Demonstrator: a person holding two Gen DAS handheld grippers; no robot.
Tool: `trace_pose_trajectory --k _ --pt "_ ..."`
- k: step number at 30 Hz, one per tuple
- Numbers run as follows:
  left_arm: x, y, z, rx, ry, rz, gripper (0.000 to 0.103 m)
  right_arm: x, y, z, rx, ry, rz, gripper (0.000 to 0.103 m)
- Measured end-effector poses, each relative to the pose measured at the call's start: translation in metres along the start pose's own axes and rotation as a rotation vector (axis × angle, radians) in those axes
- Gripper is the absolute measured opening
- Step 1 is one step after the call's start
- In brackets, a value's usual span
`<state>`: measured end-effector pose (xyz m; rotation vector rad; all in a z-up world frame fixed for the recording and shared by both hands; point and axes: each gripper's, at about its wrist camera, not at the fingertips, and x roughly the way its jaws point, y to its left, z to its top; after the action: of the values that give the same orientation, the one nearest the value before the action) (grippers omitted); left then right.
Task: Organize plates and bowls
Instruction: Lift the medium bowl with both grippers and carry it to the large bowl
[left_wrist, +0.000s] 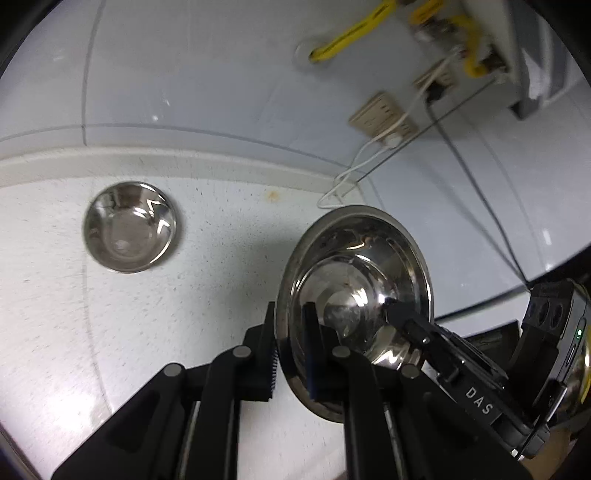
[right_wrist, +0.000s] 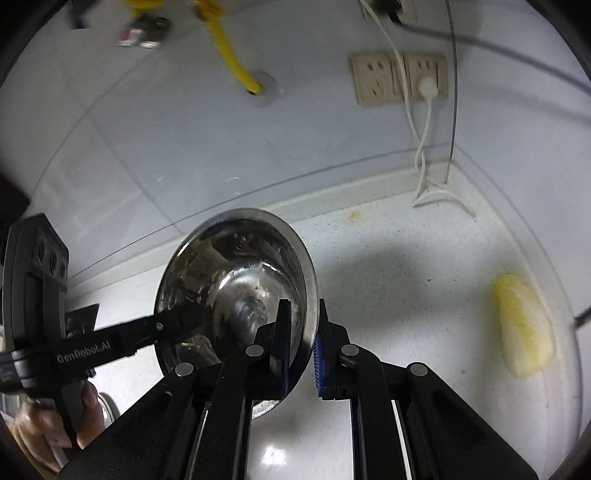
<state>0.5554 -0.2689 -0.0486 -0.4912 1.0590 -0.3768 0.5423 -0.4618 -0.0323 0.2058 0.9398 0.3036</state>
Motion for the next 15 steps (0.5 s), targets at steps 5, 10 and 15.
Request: trace_pose_trajectory --k 5,10,15 --pt "-0.060 -0.007 -0.020 0.028 -0.039 -0.028 0.011 -0.045 0.037 -0.016 -0.024 -0.041 0.008 0.010" --pt "-0.117 -0.003 -0.046 0.025 -0.067 -0.044 0.011 -0.075 0.069 -0.037 -0.035 -0.064 0.043 0.010" --pt "-0.158 0.009 -0.074 0.022 -0.079 -0.036 0.011 -0.098 0.108 -0.070 -0.084 -0.073 0.069 0.010"
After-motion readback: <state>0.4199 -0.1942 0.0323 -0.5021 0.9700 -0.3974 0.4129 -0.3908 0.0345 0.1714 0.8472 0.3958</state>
